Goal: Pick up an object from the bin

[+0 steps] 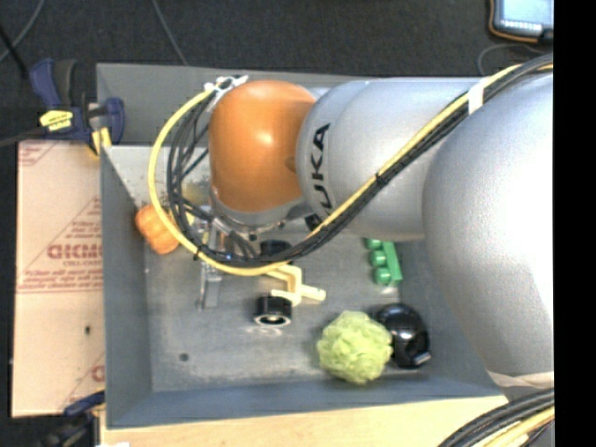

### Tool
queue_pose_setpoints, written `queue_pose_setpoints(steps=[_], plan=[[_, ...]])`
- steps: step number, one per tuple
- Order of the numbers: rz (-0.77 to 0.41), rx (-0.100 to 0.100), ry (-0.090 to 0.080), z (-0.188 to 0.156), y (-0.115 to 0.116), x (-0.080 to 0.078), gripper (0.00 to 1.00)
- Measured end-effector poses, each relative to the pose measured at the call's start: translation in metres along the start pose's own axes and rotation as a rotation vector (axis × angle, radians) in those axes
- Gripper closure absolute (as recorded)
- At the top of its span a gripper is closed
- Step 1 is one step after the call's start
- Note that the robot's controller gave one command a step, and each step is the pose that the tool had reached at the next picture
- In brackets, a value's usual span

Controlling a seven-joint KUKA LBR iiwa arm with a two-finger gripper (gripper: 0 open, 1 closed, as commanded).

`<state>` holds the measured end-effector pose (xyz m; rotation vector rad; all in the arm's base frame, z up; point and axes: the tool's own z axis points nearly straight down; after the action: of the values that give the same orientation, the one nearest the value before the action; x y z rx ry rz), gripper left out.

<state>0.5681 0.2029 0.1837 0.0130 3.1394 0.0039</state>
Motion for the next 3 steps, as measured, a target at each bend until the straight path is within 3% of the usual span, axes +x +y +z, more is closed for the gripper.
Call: queue_pose_setpoints(steps=[1, 2, 3], plan=[[0.000, 0.000, 0.000, 0.000, 0.000, 0.000, 0.00], [-0.001, -0.001, 0.003, -0.012, -0.044, -0.003, 0.00], [0.005, 0.000, -0.004, -0.015, -0.058, -0.004, 0.00]])
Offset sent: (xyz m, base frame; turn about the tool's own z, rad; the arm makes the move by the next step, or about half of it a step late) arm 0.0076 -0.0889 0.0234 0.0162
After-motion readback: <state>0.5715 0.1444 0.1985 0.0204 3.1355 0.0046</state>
